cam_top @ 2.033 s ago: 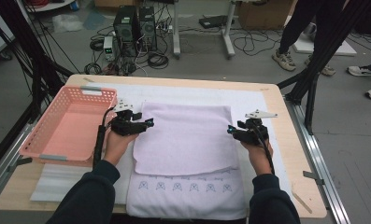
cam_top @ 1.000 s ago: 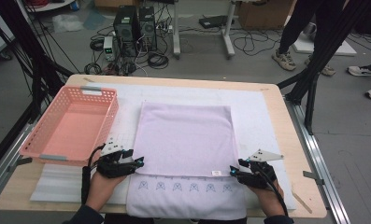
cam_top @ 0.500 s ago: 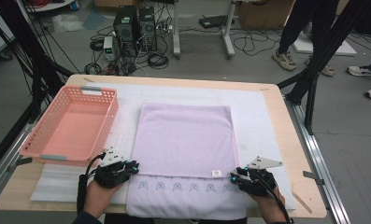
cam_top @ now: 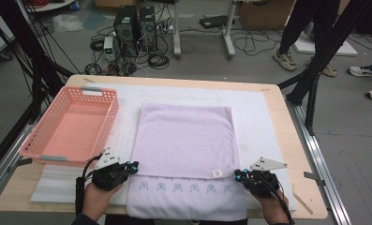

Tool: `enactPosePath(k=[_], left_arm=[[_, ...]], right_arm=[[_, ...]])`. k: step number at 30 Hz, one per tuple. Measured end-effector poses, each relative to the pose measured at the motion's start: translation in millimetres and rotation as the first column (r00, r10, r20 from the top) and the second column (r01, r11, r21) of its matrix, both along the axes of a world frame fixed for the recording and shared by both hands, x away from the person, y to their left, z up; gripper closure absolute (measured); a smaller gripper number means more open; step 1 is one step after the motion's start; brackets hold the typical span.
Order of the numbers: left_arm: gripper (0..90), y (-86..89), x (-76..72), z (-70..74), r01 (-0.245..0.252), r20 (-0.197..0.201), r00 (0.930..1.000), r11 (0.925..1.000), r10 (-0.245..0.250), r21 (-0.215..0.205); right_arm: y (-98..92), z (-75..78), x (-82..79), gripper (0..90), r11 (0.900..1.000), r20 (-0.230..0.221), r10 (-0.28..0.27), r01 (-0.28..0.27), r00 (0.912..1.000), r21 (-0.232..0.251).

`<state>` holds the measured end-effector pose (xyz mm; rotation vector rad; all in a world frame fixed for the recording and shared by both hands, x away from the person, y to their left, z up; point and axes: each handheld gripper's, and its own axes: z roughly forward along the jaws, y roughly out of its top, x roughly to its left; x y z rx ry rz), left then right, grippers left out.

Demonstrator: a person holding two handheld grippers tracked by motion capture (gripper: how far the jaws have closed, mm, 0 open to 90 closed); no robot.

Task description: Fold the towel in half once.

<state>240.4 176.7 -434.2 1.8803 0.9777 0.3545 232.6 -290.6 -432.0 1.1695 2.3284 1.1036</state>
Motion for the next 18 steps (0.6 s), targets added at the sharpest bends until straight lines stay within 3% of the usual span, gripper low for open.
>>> enactPosePath(k=[6, 9, 11, 12, 16, 18], left_arm=[[89.8, 8.3, -9.1, 3.5, -0.005, 0.004, 1.0, 0.9999, 0.006, -0.01], [89.4, 12.7, -7.5, 0.9, -0.05, -0.005, 0.9987, 0.9987, 0.05, -0.012], [66.6, 14.7, -3.3, -2.6, -0.109, -0.055, 0.9927, 0.9935, 0.107, -0.034], [60.0, 14.6, -1.9, -4.4, -0.121, -0.065, 0.9908, 0.9918, 0.119, -0.039], [54.2, 8.2, 2.9, -10.3, -0.115, -0.1, 0.9886, 0.9931, 0.113, -0.022], [55.1, 2.0, 3.6, -12.2, -0.116, -0.098, 0.9883, 0.9932, 0.117, 0.016]], right_arm=[[-5.9, 6.8, -11.5, 87.1, 1.0, 0.014, 0.006, -0.006, 0.9999, 0.021], [-5.7, 5.2, -12.6, 87.1, 1.0, 0.014, 0.01, -0.01, 0.9999, 0.012], [-4.6, 2.7, -11.1, 87.1, 1.0, 0.01, 0.009, -0.009, 0.9999, 0.011], [-3.8, 2.5, -10.8, 87.1, 1.0, 0.01, 0.013, -0.013, 0.9999, 0.001], [-3.6, 1.7, -10.1, 87.0, 1.0, 0.003, 0.013, -0.013, 0.9999, 0.004], [-3.5, 1.1, -9.8, 87.0, 1.0, 0.003, 0.013, -0.013, 0.9999, -0.001]])
